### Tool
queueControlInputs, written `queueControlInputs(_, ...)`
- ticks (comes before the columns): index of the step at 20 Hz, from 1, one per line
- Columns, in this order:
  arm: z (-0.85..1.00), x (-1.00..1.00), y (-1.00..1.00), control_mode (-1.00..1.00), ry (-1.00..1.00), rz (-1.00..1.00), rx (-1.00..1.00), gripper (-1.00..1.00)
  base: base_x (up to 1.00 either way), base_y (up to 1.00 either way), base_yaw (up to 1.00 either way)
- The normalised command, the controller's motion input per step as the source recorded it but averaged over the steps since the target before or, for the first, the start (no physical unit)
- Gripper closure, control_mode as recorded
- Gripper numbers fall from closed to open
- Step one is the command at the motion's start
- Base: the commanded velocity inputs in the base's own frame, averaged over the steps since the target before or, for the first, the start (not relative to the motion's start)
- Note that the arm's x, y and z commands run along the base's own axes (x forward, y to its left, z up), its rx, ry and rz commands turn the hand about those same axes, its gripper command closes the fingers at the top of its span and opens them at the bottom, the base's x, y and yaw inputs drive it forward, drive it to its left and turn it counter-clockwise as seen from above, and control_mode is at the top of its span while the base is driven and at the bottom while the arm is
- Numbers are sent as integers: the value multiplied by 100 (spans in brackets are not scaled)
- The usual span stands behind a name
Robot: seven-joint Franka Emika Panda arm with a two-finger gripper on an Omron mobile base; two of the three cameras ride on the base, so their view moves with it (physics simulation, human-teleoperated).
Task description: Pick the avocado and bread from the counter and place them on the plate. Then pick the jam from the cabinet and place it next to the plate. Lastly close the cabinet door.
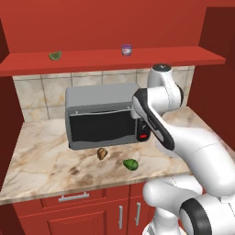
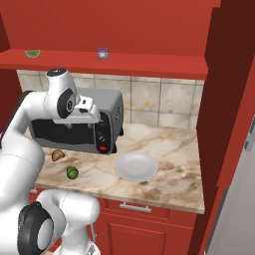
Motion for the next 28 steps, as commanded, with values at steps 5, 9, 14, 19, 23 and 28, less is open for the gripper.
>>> queueControlInputs(5,-18,0,10,-100,0,0,-4,-100,0,0,0)
queueControlInputs(9,-20,0,11,-100,0,0,-4,-100,0,0,0)
queueControlInputs(14,-24,0,12,-100,0,0,-4,-100,0,0,0)
queueControlInputs(19,-26,0,12,-100,0,0,-3,-100,0,0,0)
queueControlInputs(23,-24,0,11,-100,0,0,-1,-100,0,0,0)
queueControlInputs(28,-19,0,3,-100,0,0,0,-100,0,0,0)
